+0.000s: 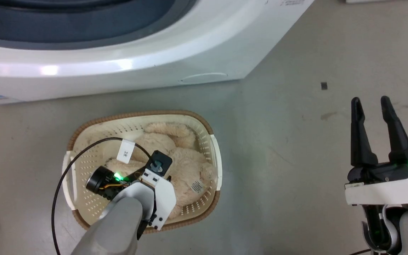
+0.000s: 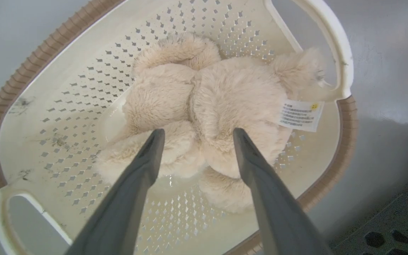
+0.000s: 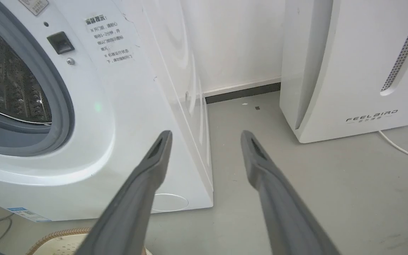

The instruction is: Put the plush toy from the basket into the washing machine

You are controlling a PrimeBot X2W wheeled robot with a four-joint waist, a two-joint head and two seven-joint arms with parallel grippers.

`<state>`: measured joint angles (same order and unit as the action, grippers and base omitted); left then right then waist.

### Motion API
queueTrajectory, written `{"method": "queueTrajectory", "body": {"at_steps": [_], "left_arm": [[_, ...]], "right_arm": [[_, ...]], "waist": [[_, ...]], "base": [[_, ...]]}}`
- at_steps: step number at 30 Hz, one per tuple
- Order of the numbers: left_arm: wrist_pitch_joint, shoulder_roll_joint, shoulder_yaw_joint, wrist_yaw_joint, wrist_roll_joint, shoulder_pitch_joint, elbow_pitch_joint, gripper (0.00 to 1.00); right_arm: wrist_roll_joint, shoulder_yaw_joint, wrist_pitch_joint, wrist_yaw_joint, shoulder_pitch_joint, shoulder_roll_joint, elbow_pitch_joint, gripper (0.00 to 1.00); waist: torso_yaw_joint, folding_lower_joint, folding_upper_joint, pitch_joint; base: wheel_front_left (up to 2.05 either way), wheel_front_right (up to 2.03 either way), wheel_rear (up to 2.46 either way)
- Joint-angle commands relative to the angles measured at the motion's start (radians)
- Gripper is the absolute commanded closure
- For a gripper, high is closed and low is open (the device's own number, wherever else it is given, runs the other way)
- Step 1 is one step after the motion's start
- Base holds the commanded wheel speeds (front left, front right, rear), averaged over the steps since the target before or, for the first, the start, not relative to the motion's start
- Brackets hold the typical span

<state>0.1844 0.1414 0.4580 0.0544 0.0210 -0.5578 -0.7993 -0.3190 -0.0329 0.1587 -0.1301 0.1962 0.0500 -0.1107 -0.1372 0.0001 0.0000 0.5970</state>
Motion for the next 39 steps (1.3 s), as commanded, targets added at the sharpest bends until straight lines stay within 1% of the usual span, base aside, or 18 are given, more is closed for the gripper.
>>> {"method": "queueTrajectory", "body": {"at_steps": [1,11,14,18,29,34,35,36,39], "left_arm": [[0.002,0.007,0.012,-0.006,0.002,-0.029,-0.021,0.0],[0.007,0.048,0.091,-0.029,-0.008,-0.151,-0.124,0.0],[0.013,0.059,0.089,-0.037,0.016,-0.186,-0.155,0.0],[0.022,0.071,0.116,-0.032,0.021,-0.228,-0.196,0.0],[0.042,0.08,0.181,-0.027,0.052,-0.31,-0.309,0.0],[0.052,0.076,0.193,-0.027,0.087,-0.34,-0.36,0.0],[0.054,0.077,0.199,-0.022,0.091,-0.344,-0.371,0.59],[0.046,0.079,0.205,-0.019,0.094,-0.349,-0.381,1.0],[0.034,0.082,0.223,-0.01,0.107,-0.359,-0.412,1.0]], "right_arm": [[-0.01,-0.004,0.008,0.0,0.024,0.0,-0.01,0.0],[-0.044,-0.009,0.029,0.0,0.054,0.0,-0.032,0.0],[-0.053,-0.014,0.035,0.0,0.065,0.0,-0.038,0.0],[-0.065,-0.016,0.043,0.0,0.078,0.0,-0.041,0.0],[-0.101,-0.023,0.066,-0.001,0.124,0.0,-0.046,0.0],[-0.115,-0.029,0.077,-0.001,0.142,0.0,-0.043,0.0],[-0.119,-0.03,0.079,-0.001,0.146,0.0,-0.043,0.0],[-0.124,-0.03,0.081,-0.001,0.149,0.0,-0.042,0.0],[-0.136,-0.032,0.087,-0.001,0.159,0.0,-0.039,0.0]], "waist": [[-0.006,-0.0001,0.0,0.024],[-0.022,-0.0001,0.0,0.142],[-0.024,-0.0001,0.0,0.176],[-0.026,-0.0001,0.0,0.214],[-0.043,-0.0001,0.0,0.289],[-0.052,-0.0001,0.0,0.31],[-0.054,-0.0001,0.0,0.313],[-0.057,-0.0001,0.0,0.315],[-0.065,-0.0001,0.0,0.314]], "base": [[0.0,0.0,0.0],[0.0,0.0,0.0],[0.0,0.0,0.0],[0.0,0.0,0.0],[0.0,0.0,0.0],[0.0,0.0,0.0],[0.0,0.0,0.0],[0.0,0.0,0.0],[0.0,0.0,0.0]]}}
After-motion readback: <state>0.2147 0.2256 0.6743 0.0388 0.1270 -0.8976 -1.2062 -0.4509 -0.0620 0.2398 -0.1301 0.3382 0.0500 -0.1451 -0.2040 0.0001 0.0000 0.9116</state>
